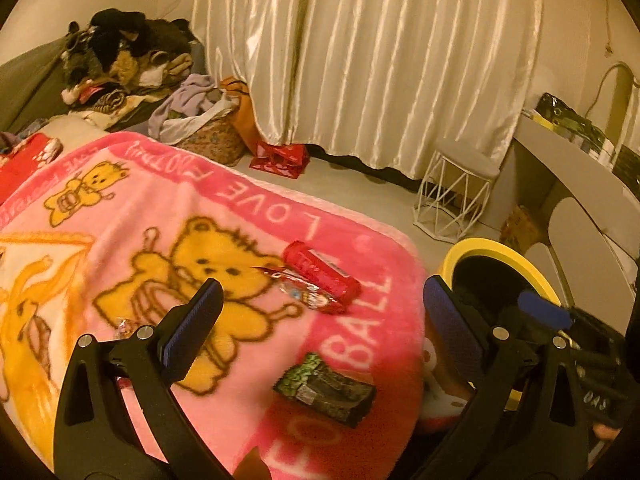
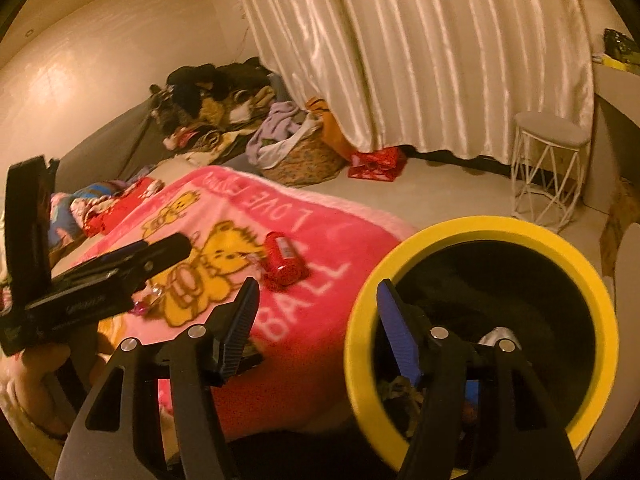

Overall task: Collect trash
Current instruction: 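Move both open tools back over the green packet and red wrapper on the blanket, then grasp the red candy wrapper with the left tool while the right tool grasps the green packet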

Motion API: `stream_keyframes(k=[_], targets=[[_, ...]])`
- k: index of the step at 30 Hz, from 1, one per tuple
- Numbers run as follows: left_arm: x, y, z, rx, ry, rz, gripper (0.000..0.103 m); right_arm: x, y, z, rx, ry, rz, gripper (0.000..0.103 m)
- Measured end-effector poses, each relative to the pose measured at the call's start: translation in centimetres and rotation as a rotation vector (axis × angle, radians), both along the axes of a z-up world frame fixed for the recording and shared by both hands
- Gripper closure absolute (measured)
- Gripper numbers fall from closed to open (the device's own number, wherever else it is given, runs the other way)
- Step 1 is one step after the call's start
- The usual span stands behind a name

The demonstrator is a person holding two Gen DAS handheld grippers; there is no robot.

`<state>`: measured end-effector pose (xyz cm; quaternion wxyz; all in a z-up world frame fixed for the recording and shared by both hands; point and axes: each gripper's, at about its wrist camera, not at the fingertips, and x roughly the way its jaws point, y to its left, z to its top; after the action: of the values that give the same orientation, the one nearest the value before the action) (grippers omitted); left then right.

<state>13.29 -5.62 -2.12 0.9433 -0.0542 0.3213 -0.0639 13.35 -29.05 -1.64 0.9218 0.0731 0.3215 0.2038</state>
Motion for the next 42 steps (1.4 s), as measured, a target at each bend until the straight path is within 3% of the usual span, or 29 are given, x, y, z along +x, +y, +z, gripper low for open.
stream_keyframes(k=[14,22,32,39,42], targets=[[0.7,3.4,-1.2,-0.035,0.039,0.072,0.011,-0.5,3.8,-0.9,-0.071,-0.004,0.119,0.042],[2.4,4.7,-2.7,-0.011,0.084,0.1,0.011,-0.4,8.2,-3.5,-0.189,0.051,0.277,0.042],[6.3,4.3,-5.2,-0.076,0.189,0.038,0.044,1.0,10.1,-6.2,-0.269,0.141,0.362,0.042],[9.4,4.8,-7.2,-0.219,0.285,0.029,0.051,2.0,10.4,-7.1,-0.273,0.186,0.385,0.043],[10.3,4.9,-8.0,-0.253,0.317,0.032,0.053,2.2,10.8,-7.5,-0.279,0.201,0.405,0.049]])
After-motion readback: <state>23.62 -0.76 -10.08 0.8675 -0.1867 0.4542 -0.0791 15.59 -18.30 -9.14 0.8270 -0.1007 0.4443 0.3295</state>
